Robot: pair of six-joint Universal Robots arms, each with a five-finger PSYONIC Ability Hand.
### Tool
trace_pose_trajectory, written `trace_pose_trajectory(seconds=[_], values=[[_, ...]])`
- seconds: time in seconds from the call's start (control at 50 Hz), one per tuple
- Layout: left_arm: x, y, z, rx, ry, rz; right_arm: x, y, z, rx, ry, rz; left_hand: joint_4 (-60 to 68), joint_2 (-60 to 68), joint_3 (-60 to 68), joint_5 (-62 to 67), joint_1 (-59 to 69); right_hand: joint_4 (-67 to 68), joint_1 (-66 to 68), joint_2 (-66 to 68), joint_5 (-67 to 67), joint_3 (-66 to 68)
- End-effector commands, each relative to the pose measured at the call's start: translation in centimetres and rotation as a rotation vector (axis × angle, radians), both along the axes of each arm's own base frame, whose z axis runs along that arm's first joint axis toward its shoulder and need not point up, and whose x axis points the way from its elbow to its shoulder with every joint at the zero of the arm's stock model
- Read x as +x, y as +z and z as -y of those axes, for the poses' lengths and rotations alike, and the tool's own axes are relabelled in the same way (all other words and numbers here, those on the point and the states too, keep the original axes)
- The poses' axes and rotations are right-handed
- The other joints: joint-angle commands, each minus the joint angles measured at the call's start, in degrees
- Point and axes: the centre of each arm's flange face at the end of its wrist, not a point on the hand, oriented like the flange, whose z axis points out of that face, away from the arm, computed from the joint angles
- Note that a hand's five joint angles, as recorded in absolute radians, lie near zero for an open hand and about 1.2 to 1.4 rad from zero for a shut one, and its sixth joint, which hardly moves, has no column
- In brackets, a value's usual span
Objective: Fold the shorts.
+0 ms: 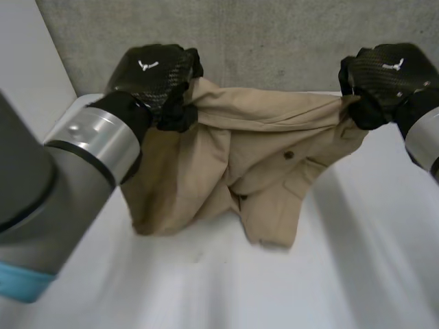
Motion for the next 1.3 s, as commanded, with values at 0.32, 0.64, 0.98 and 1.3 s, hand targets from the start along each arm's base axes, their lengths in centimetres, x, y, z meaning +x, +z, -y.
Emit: trace_pose_trajectory(seconds=[0.32, 0.64, 0.98, 1.3], values=[[1.8, -14.9, 10.0, 0.379, 0.120, 0.243, 5.9, -11.9, 2.8, 0.361, 0.076, -0.025, -25.33, -25.05, -24.60, -20.68, -18.75, 11.75, 25.03, 12.81, 13.35, 12.52], [4.5, -11.7, 8.2, 0.276, 0.277, 0.238, 4.6, -12.6, 4.0, 0.326, -0.112, -0.022, -41.53, -41.25, -40.80, -36.88, -34.95, 11.75, 25.03, 12.81, 13.35, 12.52], [0.5, -12.2, 7.4, 0.327, 0.186, 0.045, 4.6, -11.5, 1.7, 0.314, -0.044, -0.032, -34.63, -34.34, -33.90, -29.98, -28.04, 11.75, 25.03, 12.81, 13.35, 12.52], [-2.3, -15.7, 10.5, 0.424, 0.137, -0.050, 4.8, -11.3, 2.1, 0.286, -0.040, -0.044, -25.71, -25.43, -24.98, -21.06, -19.13, 11.75, 25.03, 12.81, 13.35, 12.52]])
